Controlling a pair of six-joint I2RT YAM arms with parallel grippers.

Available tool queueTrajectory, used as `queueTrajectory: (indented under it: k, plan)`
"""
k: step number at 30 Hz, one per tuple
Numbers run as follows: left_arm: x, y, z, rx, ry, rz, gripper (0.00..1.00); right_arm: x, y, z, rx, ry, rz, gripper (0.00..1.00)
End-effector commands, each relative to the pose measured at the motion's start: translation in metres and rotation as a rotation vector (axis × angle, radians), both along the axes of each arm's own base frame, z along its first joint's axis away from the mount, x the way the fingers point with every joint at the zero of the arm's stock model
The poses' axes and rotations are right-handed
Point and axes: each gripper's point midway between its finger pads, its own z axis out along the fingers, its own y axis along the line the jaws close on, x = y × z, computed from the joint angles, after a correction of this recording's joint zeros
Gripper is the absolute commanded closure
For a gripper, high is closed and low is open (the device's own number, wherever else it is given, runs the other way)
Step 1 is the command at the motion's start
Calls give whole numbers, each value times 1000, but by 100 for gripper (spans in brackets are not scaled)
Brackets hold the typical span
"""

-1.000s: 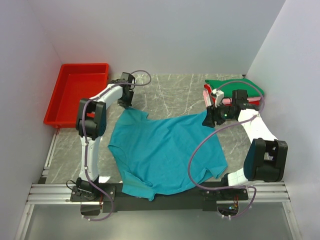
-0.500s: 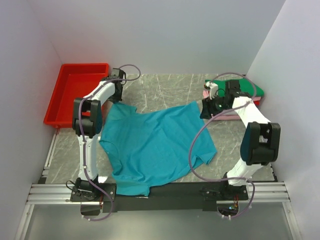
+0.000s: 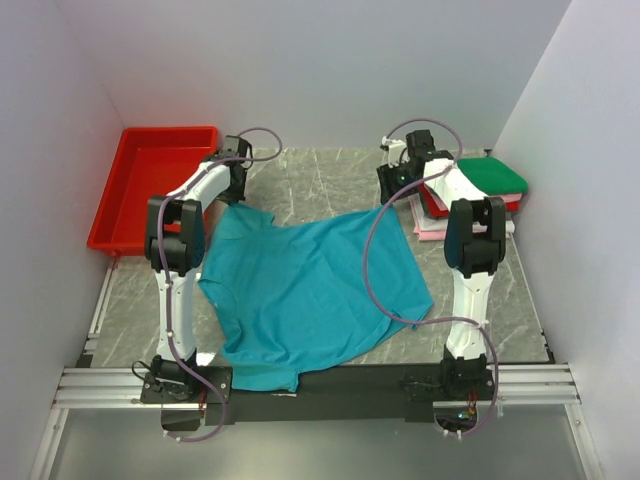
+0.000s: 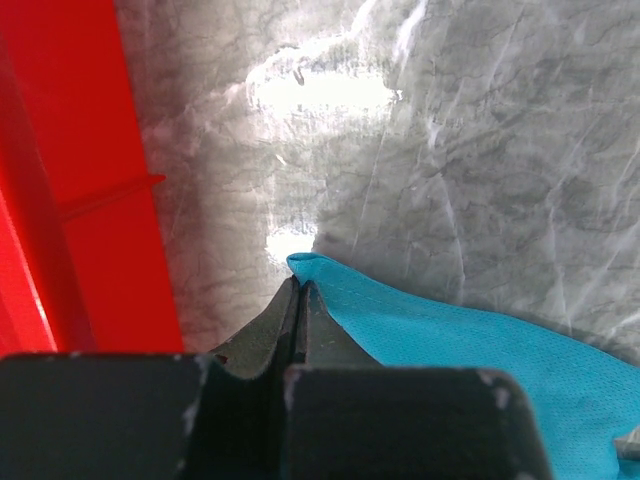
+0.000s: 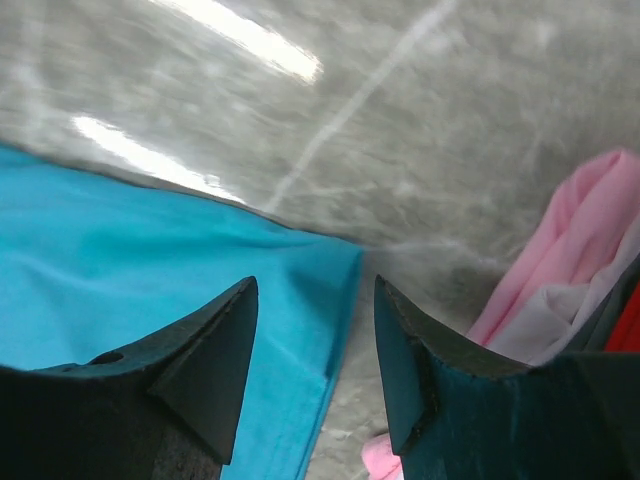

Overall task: Fold and stack the t-shirts
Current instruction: Flatten the tshirt out

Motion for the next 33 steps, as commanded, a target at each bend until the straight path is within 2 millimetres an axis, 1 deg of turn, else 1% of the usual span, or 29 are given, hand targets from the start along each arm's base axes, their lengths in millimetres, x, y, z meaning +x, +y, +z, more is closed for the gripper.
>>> queueTrajectory:
  k: [1, 3, 5, 6, 7, 8, 9, 10, 11, 12, 13, 14, 16, 17, 20, 22, 24, 25, 26, 27, 28, 29, 30, 31, 32, 33]
  plan:
    - [5, -7, 26, -45, -67, -1, 100, 5, -16, 4, -55, 16, -99, 43]
    - [5, -8, 26, -51, -68, -2, 100, 0, -16, -4, -65, 44, -94, 48]
    - [5, -10, 24, -59, -63, -4, 100, -7, -17, -11, -71, 68, -83, 59]
    - [4, -10, 24, -57, -60, -5, 100, -11, -17, -16, -75, 88, -78, 65]
    - [3, -10, 23, -60, -56, -5, 100, -14, -18, -16, -79, 90, -68, 80]
    - [3, -10, 23, -62, -58, -4, 100, -22, -20, -22, -87, 113, -66, 86]
    - [2, -10, 23, -61, -56, -6, 100, -24, -22, -15, -94, 93, -65, 92]
    - [1, -10, 23, -63, -55, -9, 100, -28, -24, -15, -107, 88, -59, 99]
    - [2, -11, 25, -66, -62, -12, 100, -40, -29, -23, -133, 110, -58, 100]
    - [2, -11, 25, -66, -65, -13, 100, -42, -32, -12, -140, 81, -60, 100]
    - [2, -11, 25, -67, -63, -14, 100, -46, -34, -12, -152, 78, -50, 100]
    - [2, -12, 26, -70, -61, -14, 100, -57, -36, -13, -161, 91, -42, 100]
    - [3, -13, 27, -75, -64, -13, 100, -68, -40, -17, -175, 112, -24, 100]
    - [2, -12, 27, -73, -62, -16, 100, -77, -42, -21, -181, 128, -18, 100]
    - [1, -12, 25, -74, -59, -17, 100, -88, -45, -27, -193, 143, -9, 100]
    - [1, -14, 27, -80, -60, -18, 100, -88, -46, -24, -194, 127, -3, 100]
    - [1, -13, 27, -79, -61, -18, 100, -82, -43, -13, -180, 86, 6, 98]
    - [1, -13, 26, -76, -58, -19, 100, -80, -41, -8, -165, 74, 9, 93]
    - [1, -13, 27, -75, -61, -21, 100, -71, -38, 3, -152, 39, 11, 89]
    - [0, -13, 26, -75, -60, -19, 100, -66, -35, 9, -138, 25, 15, 79]
    - [1, -13, 27, -73, -63, -21, 100, -62, -29, 15, -110, 13, 24, 74]
    - [0, -12, 26, -72, -60, -20, 100, -50, -25, 24, -94, -13, 21, 71]
    - [1, -12, 26, -72, -60, -19, 100, -44, -23, 27, -81, -22, 20, 65]
    - [0, -12, 26, -70, -57, -20, 100, -39, -20, 29, -68, -23, 7, 63]
    - [0, -12, 25, -71, -55, -20, 100, -27, -17, 31, -60, -37, 3, 61]
    - [1, -12, 25, -71, -55, -20, 100, -23, -15, 31, -52, -29, -9, 58]
